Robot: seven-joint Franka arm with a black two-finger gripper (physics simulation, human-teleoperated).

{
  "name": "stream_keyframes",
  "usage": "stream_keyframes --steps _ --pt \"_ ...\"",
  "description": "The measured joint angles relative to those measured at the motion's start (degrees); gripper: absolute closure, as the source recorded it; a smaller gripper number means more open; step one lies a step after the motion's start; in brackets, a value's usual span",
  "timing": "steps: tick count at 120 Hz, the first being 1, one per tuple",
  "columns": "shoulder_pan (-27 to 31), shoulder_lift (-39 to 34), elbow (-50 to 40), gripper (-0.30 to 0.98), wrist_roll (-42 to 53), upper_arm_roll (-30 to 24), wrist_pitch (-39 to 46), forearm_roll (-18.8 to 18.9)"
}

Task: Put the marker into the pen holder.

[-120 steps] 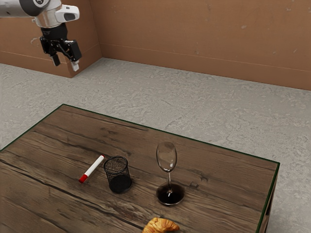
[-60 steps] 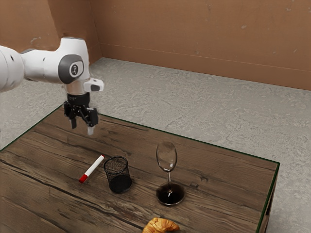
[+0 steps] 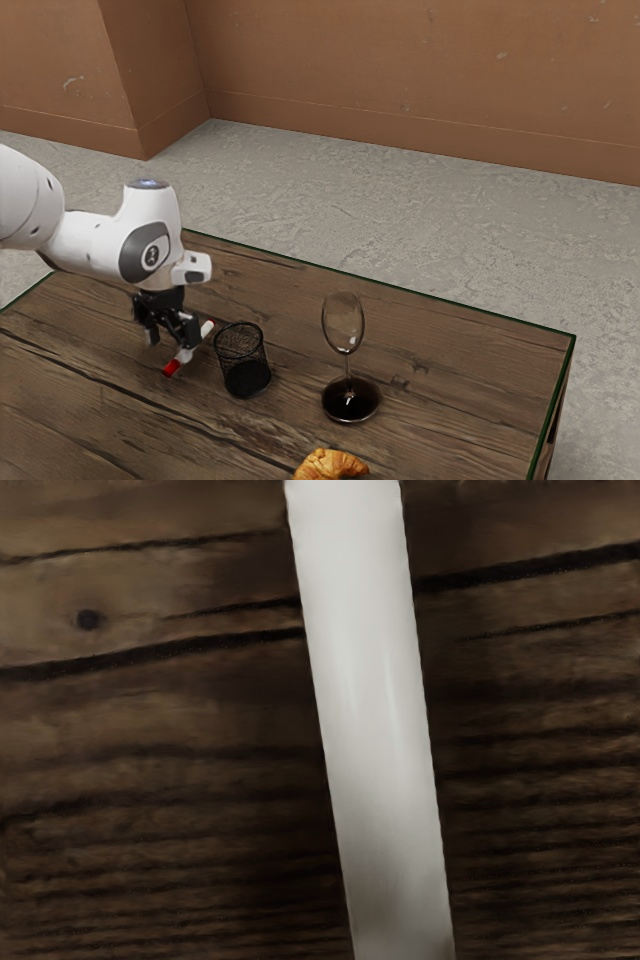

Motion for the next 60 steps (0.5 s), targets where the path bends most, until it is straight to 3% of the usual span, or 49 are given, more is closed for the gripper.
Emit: stream_keyframes --steps 28,60 --pt "-1.5 -0.8 -1.4 0.31 -0.1 0.0 4.7 -0.5" --pt "-1.5 -0.7 -3.3 0.48 -0.7 0.2 6.4 -0.9"
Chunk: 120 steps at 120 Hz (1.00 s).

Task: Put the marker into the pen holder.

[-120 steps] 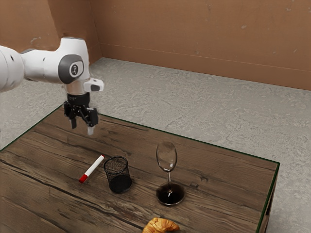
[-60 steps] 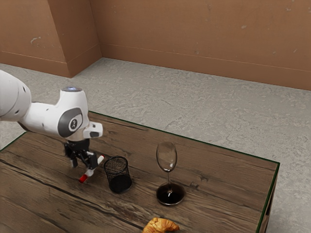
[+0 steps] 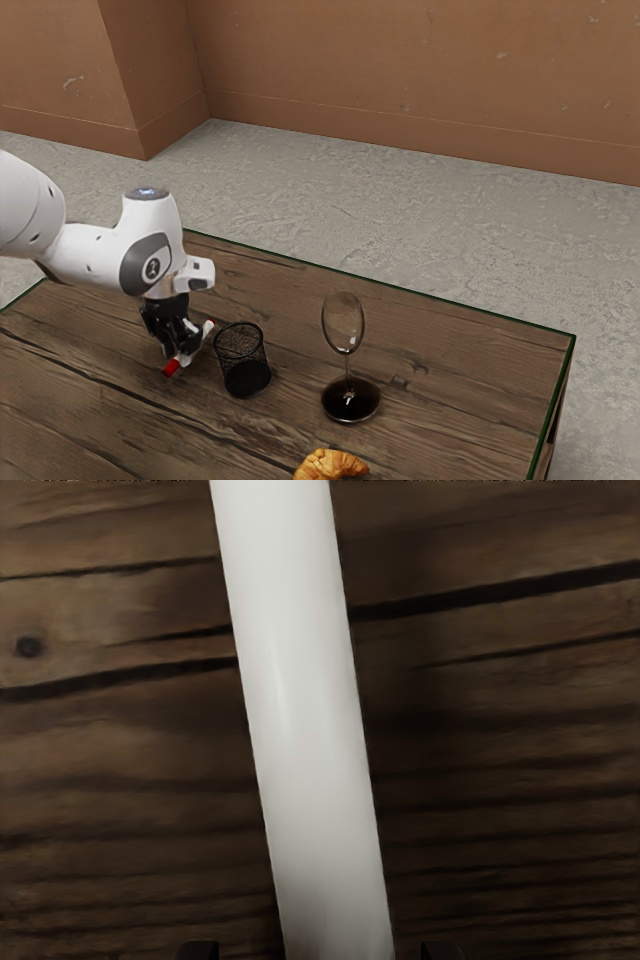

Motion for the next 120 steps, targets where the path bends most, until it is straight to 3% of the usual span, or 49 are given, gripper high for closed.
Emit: stream_keyframes --steps 17,35,49,65,82,100,120 --pt "0.0 0.1 0.0 0.64 -0.3 0.0 0.4 0.0" --pt "0.0 -1.3 0.7 0.72 -1.4 0.1 0.3 0.6" --pt "-0.3 -4.3 7.8 0.76 -3.1 0.1 -4.8 4.6" --pt "-3.9 -4.4 23.2 0.78 -4.9 -0.7 -17.9 8.7" --pt "-7.0 -1.5 35.8 0.79 -6.5 -2.2 -40.4 8.4" --pt "-9.3 2.0 37.8 0.79 -8.0 -2.8 -58.8 6.2" --pt "-12.1 2.1 36.7 0.79 -9.1 -3.0 -70.4 5.3"
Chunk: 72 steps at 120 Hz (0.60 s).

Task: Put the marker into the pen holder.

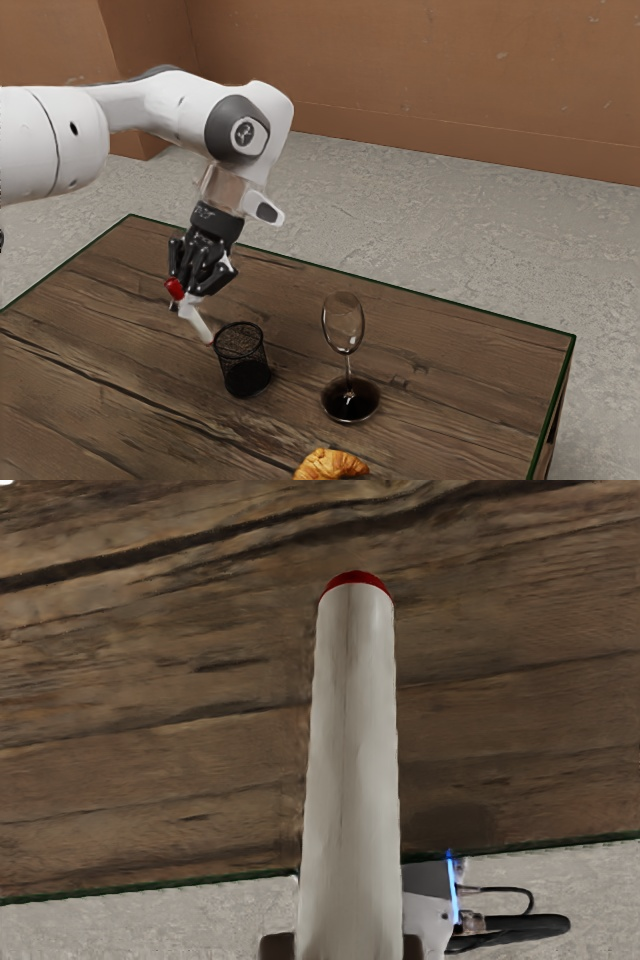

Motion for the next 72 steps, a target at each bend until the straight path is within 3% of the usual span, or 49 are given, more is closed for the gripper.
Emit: stream_keyframes --steps 29,72 --pt "0.4 8.7 9.7 0.78 -0.5 -1.5 -5.2 -0.3" --pt "3.6 15.2 13.0 0.73 0.7 -2.8 -0.3 -0.8"
